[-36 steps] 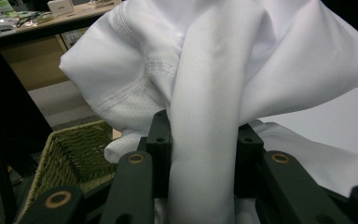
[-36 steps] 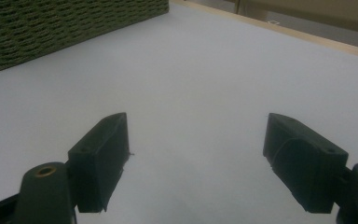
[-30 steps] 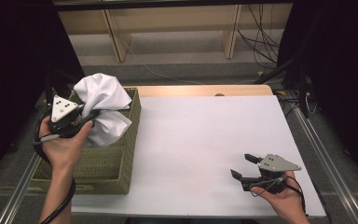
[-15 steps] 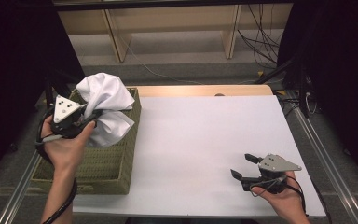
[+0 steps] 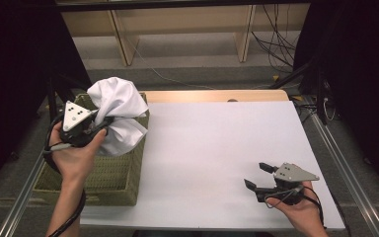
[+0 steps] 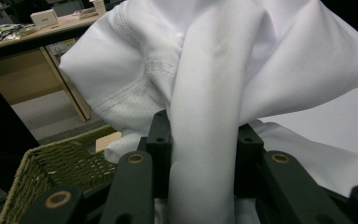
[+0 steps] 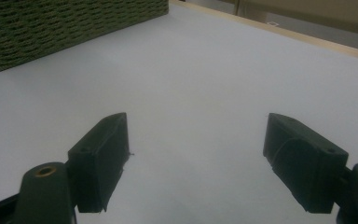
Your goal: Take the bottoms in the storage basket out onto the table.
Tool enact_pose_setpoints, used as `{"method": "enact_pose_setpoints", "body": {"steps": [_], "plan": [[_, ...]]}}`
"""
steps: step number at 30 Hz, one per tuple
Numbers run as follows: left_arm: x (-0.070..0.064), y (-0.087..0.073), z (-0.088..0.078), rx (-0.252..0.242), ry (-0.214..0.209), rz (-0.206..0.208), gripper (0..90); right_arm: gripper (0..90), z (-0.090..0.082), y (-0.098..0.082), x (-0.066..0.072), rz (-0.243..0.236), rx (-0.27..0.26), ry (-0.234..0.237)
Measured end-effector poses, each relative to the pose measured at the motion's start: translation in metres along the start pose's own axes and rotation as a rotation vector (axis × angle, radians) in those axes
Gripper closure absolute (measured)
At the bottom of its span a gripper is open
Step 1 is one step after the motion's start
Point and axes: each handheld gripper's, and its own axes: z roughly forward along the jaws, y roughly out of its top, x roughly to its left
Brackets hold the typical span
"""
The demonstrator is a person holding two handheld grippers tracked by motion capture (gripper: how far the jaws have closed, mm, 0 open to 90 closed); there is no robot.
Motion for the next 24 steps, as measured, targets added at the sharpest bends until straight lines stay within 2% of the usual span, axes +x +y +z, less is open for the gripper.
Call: {"method": "enact_pose_setpoints", "body": {"steps": [24], "plan": [[-0.014, 0.007, -0.004, -0.033, -0.038, 0.014, 66.8, 23.4, 0.0, 0.0, 0.0, 0.0, -0.003, 0.001]]}}
